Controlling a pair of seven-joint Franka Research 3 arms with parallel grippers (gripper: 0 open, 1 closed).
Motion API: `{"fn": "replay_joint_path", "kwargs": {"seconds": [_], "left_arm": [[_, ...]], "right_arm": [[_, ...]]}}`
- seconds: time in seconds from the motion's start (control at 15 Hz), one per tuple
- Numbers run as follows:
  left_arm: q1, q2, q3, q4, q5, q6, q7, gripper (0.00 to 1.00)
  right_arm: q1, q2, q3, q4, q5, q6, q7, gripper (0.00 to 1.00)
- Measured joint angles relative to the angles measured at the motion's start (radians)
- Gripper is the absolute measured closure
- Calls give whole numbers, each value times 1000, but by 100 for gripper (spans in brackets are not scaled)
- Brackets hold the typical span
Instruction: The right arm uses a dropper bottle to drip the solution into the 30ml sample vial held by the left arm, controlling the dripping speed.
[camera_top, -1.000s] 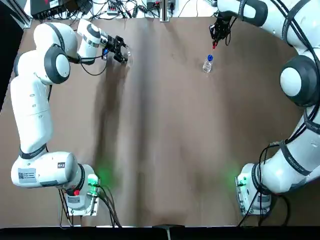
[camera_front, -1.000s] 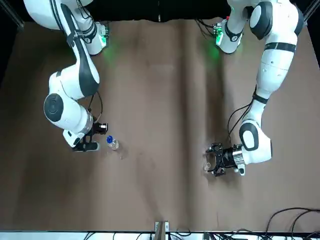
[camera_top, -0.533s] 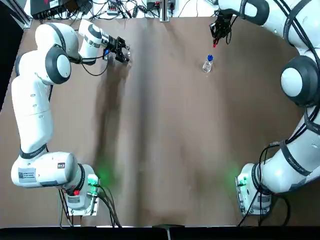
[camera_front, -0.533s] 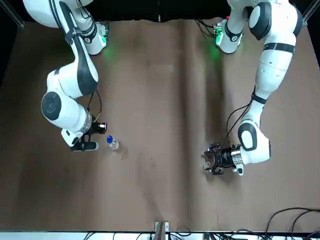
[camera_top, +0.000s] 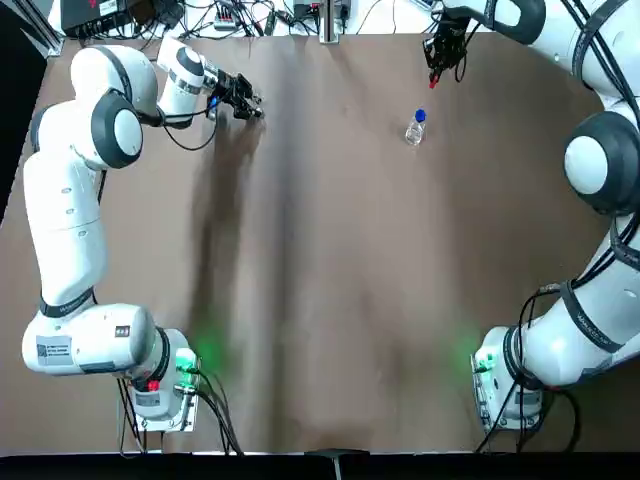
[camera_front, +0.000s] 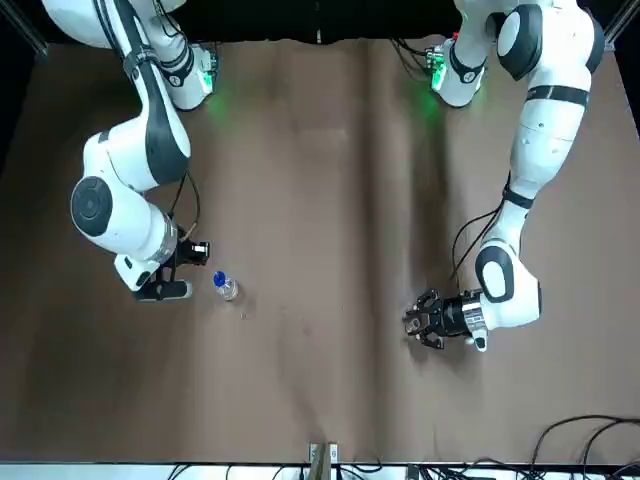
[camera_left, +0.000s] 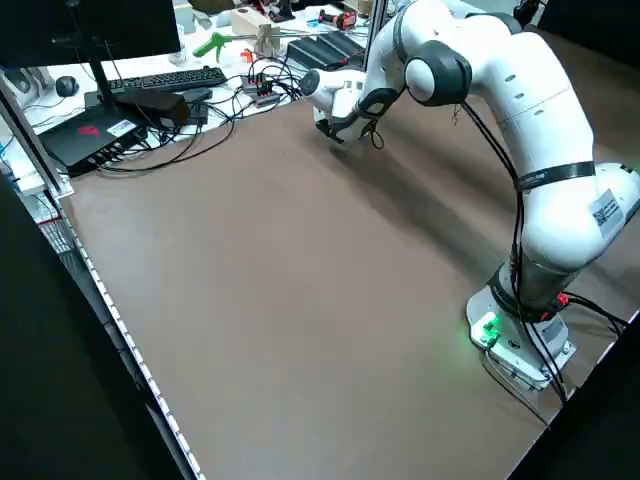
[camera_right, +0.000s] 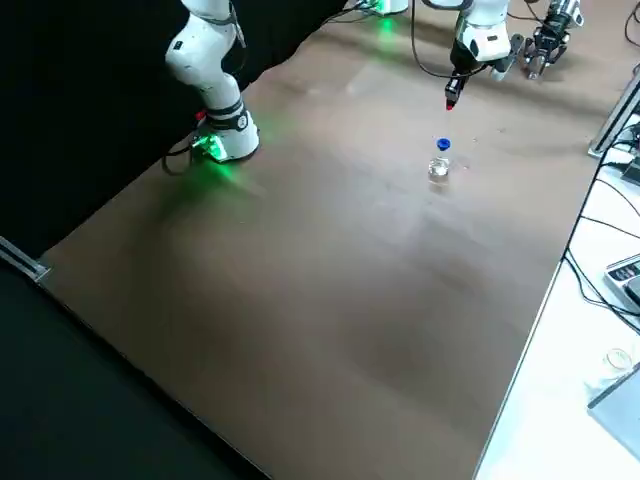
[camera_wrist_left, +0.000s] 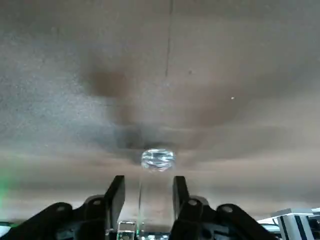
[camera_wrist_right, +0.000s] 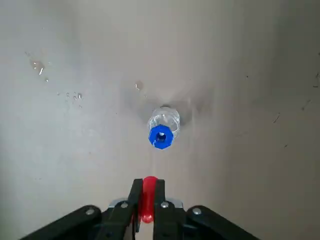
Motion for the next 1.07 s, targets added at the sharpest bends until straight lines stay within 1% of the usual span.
{"fn": "replay_joint_path", "kwargs": {"seconds": [0.07, 0.33, 0.47, 0.53, 0.6, 0.73, 1.07], "left_arm": [[0, 0, 0, 0, 0, 0, 1, 53], [0, 0, 1, 1, 0, 0, 1, 53], [0, 0, 1, 1, 0, 0, 1, 56], [0, 0, 1, 1, 0, 0, 1, 60], [0, 0, 1, 2, 0, 0, 2, 67], [0, 0, 1, 3, 0, 0, 2, 69], [-8, 0, 1, 8, 0, 1, 2, 68]], "right_arm": [[0, 0, 0, 0, 0, 0, 0, 87], [0, 0, 2, 9, 2, 0, 6, 87], [0, 0, 2, 13, 9, 0, 10, 87], [0, 0, 2, 14, 17, 0, 13, 88], [0, 0, 2, 15, 19, 0, 13, 88], [0, 0, 2, 17, 20, 0, 15, 88], [0, 0, 2, 29, 50, 0, 17, 88]]}}
